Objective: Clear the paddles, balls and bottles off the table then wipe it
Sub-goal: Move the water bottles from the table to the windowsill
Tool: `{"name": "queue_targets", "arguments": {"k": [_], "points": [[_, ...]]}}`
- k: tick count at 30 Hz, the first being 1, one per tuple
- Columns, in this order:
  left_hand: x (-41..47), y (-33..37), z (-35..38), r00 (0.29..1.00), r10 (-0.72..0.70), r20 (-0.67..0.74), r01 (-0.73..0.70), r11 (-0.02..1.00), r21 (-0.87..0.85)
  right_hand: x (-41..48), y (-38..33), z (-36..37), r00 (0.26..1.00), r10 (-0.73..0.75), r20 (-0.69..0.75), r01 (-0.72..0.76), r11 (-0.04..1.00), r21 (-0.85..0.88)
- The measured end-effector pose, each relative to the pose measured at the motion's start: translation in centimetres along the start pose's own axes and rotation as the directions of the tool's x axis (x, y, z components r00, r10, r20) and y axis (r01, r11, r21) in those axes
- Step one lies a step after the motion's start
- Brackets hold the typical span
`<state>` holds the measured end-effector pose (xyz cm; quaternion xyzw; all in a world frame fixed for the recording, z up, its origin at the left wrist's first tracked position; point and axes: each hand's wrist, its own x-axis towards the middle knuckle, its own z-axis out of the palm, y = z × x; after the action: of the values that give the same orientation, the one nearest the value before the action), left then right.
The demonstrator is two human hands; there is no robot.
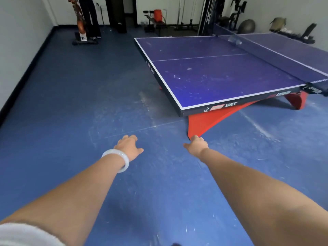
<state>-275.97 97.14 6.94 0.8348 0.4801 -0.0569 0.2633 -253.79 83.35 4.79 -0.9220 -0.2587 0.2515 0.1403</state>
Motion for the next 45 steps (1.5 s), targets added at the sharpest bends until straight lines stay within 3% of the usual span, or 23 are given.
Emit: {"name": "queue_targets", "arguments": {"k": [7,15,20,35,42,45], "points": [[9.8,-4.4,-4.9,1.0,-0.027,-0.01,0.027,1.0,0.003,8.0,-9.1,1.5,1.0,-0.011,-0.006,0.01,0.998,-0.057],[26.8,-7.1,-14.2,0.995,-0.083,-0.051,0.084,0.996,0.021,23.4,-22.6,1.5,0.996,-0.081,0.031,0.083,0.995,-0.054],[36.8,-7.2,-19.6,0.998,-0.037,-0.055,0.039,0.999,0.026,31.9,-30.1,0.4,0.998,-0.067,-0.003,0.067,0.996,-0.058],[71.7,-12.5,-34.6,0.965,0.242,0.099,-0.258,0.946,0.198,53.6,-48.3,0.0,0.954,0.258,-0.149,-0.262,0.965,-0.009],[86.3,-7.3,-40.0,0.888,0.426,0.172,-0.454,0.87,0.189,61.3,-53.0,-2.9,0.876,0.431,-0.216,-0.426,0.902,0.071],[93.6,-3.5,-42.2,0.839,0.515,0.174,-0.542,0.816,0.201,67.3,-54.4,-5.2,0.825,0.507,-0.248,-0.475,0.861,0.181]]}}
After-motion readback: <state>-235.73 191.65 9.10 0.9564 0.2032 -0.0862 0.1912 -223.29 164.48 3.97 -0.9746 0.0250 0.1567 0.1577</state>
